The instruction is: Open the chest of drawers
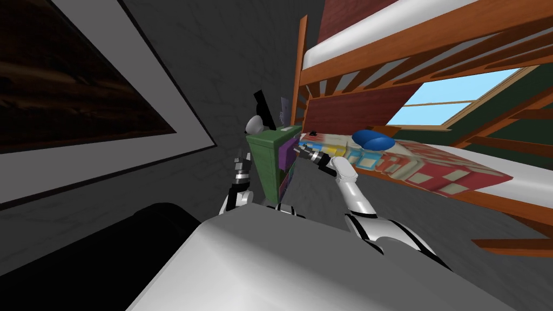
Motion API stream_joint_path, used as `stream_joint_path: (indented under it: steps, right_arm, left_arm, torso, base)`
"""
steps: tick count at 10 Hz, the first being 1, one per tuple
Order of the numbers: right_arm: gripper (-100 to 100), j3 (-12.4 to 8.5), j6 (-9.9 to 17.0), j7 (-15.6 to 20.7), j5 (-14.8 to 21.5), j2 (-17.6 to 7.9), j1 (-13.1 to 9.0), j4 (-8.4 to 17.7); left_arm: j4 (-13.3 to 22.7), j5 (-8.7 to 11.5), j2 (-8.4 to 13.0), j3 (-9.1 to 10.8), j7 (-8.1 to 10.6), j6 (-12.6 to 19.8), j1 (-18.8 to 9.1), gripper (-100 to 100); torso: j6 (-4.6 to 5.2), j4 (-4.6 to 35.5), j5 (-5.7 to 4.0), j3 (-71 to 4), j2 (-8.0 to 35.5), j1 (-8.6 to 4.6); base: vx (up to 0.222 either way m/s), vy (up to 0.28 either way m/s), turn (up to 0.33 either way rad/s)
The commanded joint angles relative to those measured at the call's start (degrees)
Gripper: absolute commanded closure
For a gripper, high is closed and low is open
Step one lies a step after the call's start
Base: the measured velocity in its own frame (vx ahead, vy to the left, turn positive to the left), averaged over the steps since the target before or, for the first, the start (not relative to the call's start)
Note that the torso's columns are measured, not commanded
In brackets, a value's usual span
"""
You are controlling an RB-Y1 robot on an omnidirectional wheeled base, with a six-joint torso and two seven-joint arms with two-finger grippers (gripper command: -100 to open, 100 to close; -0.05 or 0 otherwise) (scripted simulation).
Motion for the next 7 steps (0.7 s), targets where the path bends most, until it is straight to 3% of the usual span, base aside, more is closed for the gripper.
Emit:
stream_joint_path:
  steps: [1, 2, 4, 5, 7]
  right_arm:
    - [100, -0.1, -0.3, 0.0, -0.2, -0.2, 0.1, 0.0]
    - [100, -0.2, -0.8, 0.0, -0.5, -0.3, 0.4, -0.1]
    - [100, -0.2, -1.3, 0.0, -0.8, -0.5, 0.7, -0.2]
    - [-100, -0.4, -1.1, -1.6, -0.8, -1.2, -1.0, -0.2]
    - [-100, -0.6, -1.4, -4.0, -0.9, -2.7, -3.1, -0.1]
  left_arm:
    - [0.0, 0.0, 0.0, 0.00, 0.00, 0.0, 0.0, 0]
    - [0.0, 0.0, 0.0, -0.01, 0.00, 0.0, 0.0, 0]
    - [0.0, 0.0, 0.0, -0.01, 0.00, 0.0, 0.0, 0]
    - [0.0, 0.0, 0.0, 0.00, 0.00, 0.0, 0.0, 0]
    - [0.0, 0.0, 0.0, -0.02, 0.00, 0.0, 0.0, 0]
  torso:
    - [-0.06, 0.0, 0.11, 0.0, 0.0, 0.35]
    - [-0.16, 0.1, 0.27, -0.1, -0.2, 0.86]
    - [-0.04, 0.0, 0.09, 0.0, 0.0, 0.23]
    - [-0.02, 0.0, 0.04, 0.0, -0.1, 0.13]
    - [-0.18, 0.0, 0.34, -0.2, -0.2, 1.05]
  base:
    - [-0.037, -0.078, -0.020]
    - [-0.019, -0.126, -0.036]
    - [-0.062, -0.210, -0.028]
    - [-0.022, -0.083, -0.025]
    - [-0.006, 0.050, -0.033]
